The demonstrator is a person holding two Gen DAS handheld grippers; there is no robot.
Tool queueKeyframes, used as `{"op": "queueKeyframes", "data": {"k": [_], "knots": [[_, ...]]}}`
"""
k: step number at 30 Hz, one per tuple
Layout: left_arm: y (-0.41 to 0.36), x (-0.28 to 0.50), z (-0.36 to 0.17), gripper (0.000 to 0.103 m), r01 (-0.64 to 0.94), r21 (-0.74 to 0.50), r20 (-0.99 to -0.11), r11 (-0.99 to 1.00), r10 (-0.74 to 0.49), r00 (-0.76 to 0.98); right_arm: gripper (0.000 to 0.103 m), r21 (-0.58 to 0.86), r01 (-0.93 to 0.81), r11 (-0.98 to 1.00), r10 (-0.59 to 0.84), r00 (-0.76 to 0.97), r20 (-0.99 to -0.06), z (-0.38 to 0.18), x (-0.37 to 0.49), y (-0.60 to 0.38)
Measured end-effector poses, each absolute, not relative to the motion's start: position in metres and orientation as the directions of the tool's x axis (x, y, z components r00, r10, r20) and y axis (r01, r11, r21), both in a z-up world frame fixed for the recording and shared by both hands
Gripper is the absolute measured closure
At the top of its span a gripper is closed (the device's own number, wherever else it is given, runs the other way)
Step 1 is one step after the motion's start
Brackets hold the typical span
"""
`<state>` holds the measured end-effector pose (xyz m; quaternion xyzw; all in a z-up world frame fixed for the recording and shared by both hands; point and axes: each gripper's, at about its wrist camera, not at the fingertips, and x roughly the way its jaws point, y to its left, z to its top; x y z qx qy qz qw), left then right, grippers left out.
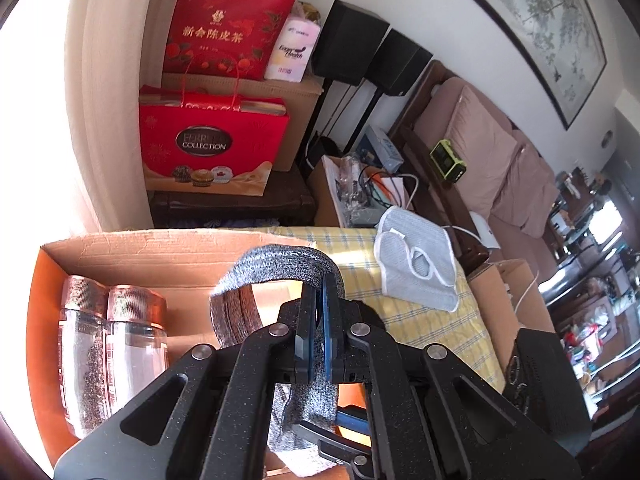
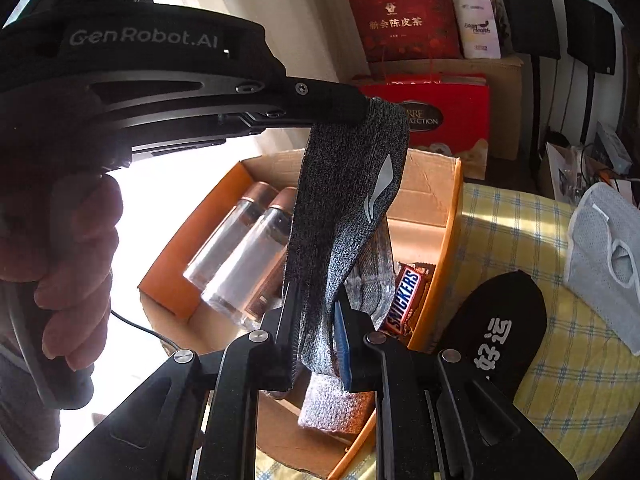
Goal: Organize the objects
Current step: 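Carry the headband over the orange box with both tools and release it inside, then withdraw both tools from the box toward the black eye mask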
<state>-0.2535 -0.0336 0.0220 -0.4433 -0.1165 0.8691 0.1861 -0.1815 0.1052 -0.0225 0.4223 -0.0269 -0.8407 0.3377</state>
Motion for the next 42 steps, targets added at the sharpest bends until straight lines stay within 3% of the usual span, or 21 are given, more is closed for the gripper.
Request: {"op": "queueKeyframes", "data": {"k": [12, 15, 17, 24, 26, 32, 35, 42], "knots": [[-0.034, -0.264, -0.060, 0.100, -0.144, -0.249, -0.880, -0.958, 0.285, -0.379, 0.086, 0.330, 0.553, -0.765, -0.581, -0.370, -0.725, -0.043, -0.162, 0.100], [-0.037, -0.263, -0.072, 0.084, -0.118, -0.250, -0.894, -0.961, 0.276, -0.352, 0.080, 0.328, 0.542, -0.774, -0.575, -0.382, -0.724, -0.039, -0.157, 0.104], [-0.042, -0.261, -0.072, 0.067, -0.100, -0.270, -0.890, -0.958, 0.287, -0.355, 0.075, 0.328, 0.535, -0.778, -0.573, -0.394, -0.719, -0.034, -0.155, 0.107], [-0.053, -0.251, -0.045, 0.045, -0.079, -0.325, -0.849, -0.942, 0.328, -0.415, 0.070, 0.323, 0.522, -0.789, -0.575, -0.443, -0.688, -0.012, -0.144, 0.125], [-0.049, -0.245, -0.036, 0.033, -0.088, -0.307, -0.843, -0.948, 0.313, -0.437, 0.059, 0.309, 0.508, -0.804, -0.558, -0.464, -0.688, -0.006, -0.142, 0.132], [-0.035, -0.223, -0.013, 0.027, -0.121, -0.246, -0.826, -0.962, 0.273, -0.493, 0.044, 0.270, 0.468, -0.841, -0.509, -0.519, -0.687, 0.008, -0.146, 0.151], [-0.028, -0.212, -0.004, 0.018, -0.135, -0.255, -0.808, -0.958, 0.287, -0.514, 0.039, 0.259, 0.452, -0.854, -0.492, -0.540, -0.683, 0.014, -0.143, 0.161], [-0.018, -0.188, 0.014, 0.014, -0.168, -0.254, -0.774, -0.953, 0.304, -0.555, 0.029, 0.244, 0.388, -0.889, -0.444, -0.597, -0.668, 0.026, -0.137, 0.190]]}}
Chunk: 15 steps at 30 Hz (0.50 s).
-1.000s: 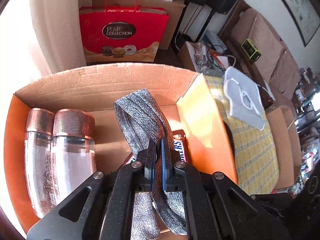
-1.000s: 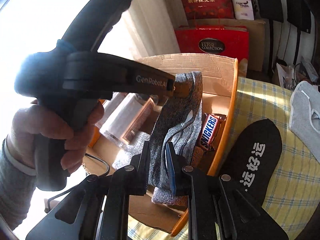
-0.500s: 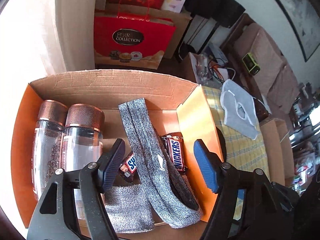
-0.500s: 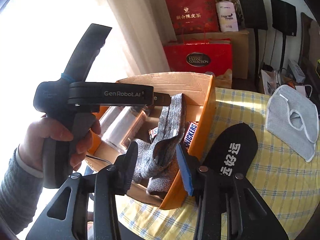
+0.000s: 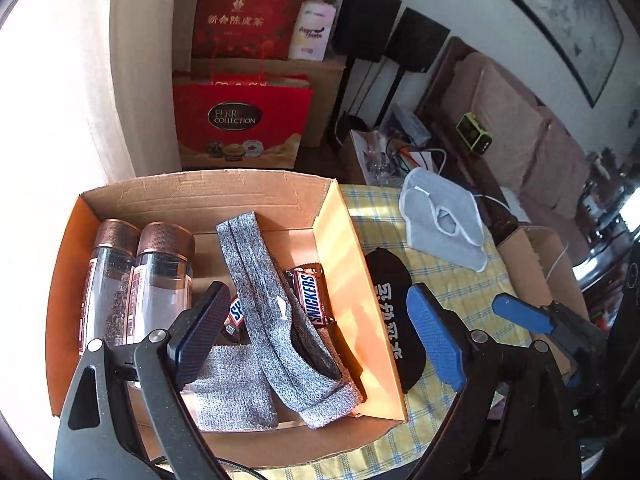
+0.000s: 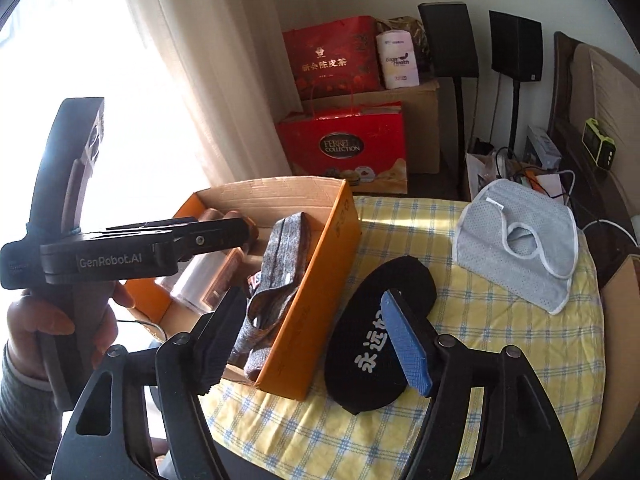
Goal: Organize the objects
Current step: 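Withdraw both tools from the box toward the black eye mask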
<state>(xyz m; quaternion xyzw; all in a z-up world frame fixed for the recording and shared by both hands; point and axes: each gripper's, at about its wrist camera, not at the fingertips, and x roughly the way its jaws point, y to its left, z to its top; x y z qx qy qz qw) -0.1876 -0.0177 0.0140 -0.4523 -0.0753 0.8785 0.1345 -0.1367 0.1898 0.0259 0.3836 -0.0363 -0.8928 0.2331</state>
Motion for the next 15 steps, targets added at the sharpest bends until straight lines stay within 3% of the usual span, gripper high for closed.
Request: {"op": "queueKeyframes", "data": {"k": [3, 10, 15], "knots": [[-0.017, -0.178, 0.019, 0.008, -0.172, -0.268, -0.755, -0.948, 0.318, -0.574, 0.025, 0.229, 0.354, -0.907, -0.412, -0.625, -0.663, 0.031, -0.134, 0.203], [-0.004, -0.157, 0.026, 0.000, -0.222, -0.265, -0.728, -0.938, 0.346, -0.592, 0.002, 0.221, 0.309, -0.925, -0.375, -0.655, -0.656, 0.036, -0.130, 0.225], [0.008, -0.143, 0.026, 0.000, -0.240, -0.241, -0.725, -0.940, 0.339, -0.599, 0.001, 0.217, 0.281, -0.935, -0.353, -0.670, -0.653, 0.036, -0.126, 0.237]]}}
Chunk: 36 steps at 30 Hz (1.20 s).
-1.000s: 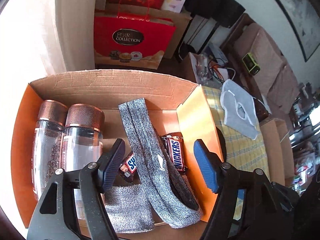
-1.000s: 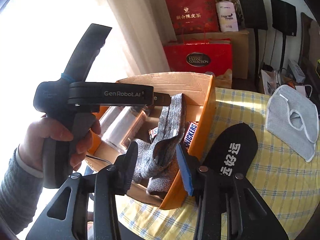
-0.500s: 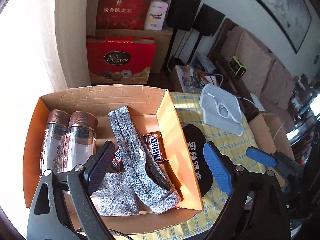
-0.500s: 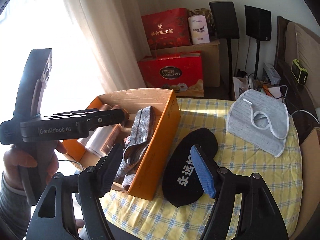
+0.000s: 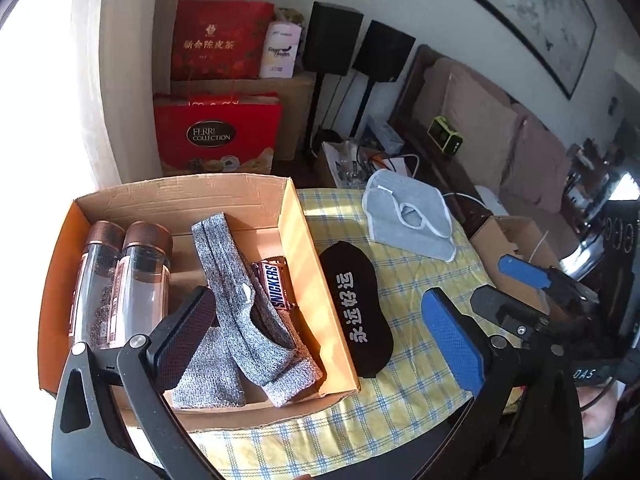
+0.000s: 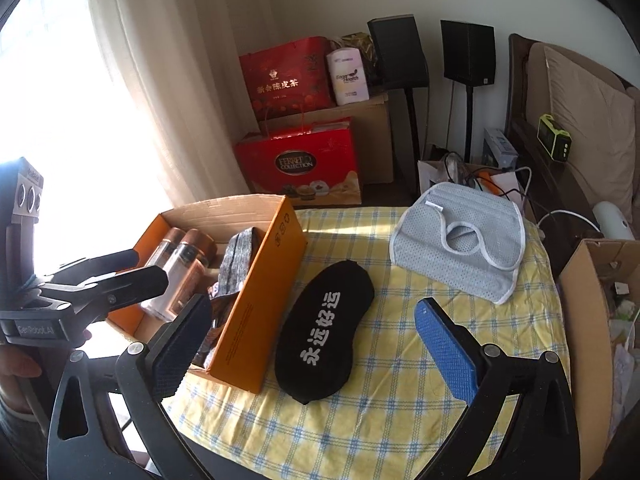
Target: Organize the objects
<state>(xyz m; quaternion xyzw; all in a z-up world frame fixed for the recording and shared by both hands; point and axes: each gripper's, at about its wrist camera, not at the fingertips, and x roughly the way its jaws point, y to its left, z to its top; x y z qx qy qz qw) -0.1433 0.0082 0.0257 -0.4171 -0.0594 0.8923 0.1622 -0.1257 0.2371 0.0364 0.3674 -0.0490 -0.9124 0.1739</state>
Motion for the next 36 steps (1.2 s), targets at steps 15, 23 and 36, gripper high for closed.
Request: {"op": "queueKeyframes", "data": {"k": [15, 23, 36], "knots": [[0.041, -0.118, 0.012, 0.000, -0.261, -0.191, -0.725, -0.946, 0.315, -0.613, 0.001, 0.196, 0.218, -0.956, -0.292, -0.669, -0.683, 0.021, -0.125, 0.267], [0.034, -0.116, -0.008, 0.000, -0.256, -0.283, -0.725, -0.924, 0.381, -0.574, 0.009, 0.315, 0.226, -0.922, -0.387, -0.585, -0.713, -0.012, -0.138, 0.277], [0.027, -0.115, -0.027, 0.001, -0.263, -0.298, -0.730, -0.918, 0.397, -0.556, 0.038, 0.406, 0.213, -0.889, -0.457, -0.472, -0.754, -0.076, -0.155, 0.257]]}}
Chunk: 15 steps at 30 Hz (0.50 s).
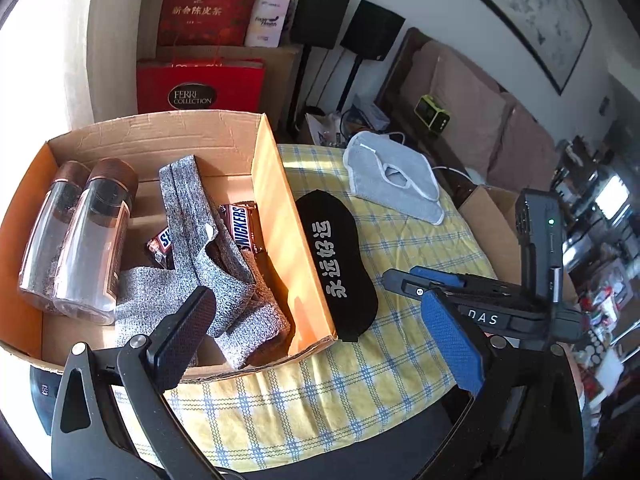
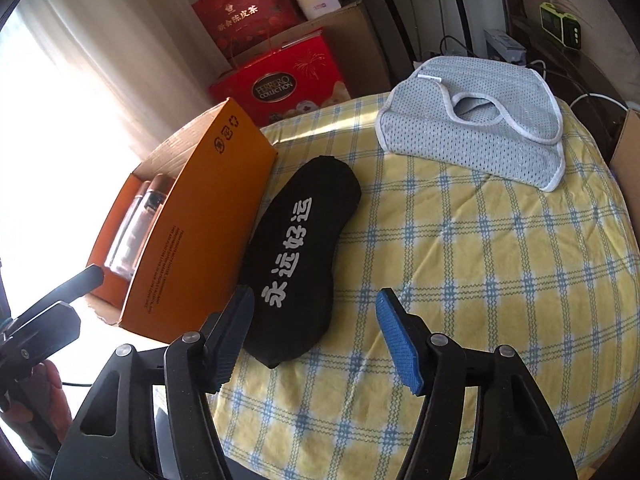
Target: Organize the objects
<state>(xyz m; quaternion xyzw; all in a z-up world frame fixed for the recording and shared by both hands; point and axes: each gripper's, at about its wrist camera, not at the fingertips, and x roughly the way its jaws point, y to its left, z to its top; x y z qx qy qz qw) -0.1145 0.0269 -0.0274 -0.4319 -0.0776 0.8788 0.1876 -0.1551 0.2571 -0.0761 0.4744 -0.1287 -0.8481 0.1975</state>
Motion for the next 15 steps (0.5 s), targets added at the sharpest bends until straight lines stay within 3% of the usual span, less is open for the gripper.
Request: {"op": "queueKeyframes", "data": {"k": [15], "knots": [[0.063, -0.152, -0.012, 0.001, -0.314, -0.321, -0.724, -0.894, 0.445, -0.526, 0.038, 0.339, 0.129, -0.932, -0.351, -0.557, -0.753, -0.058, -0.166, 0.293]]}}
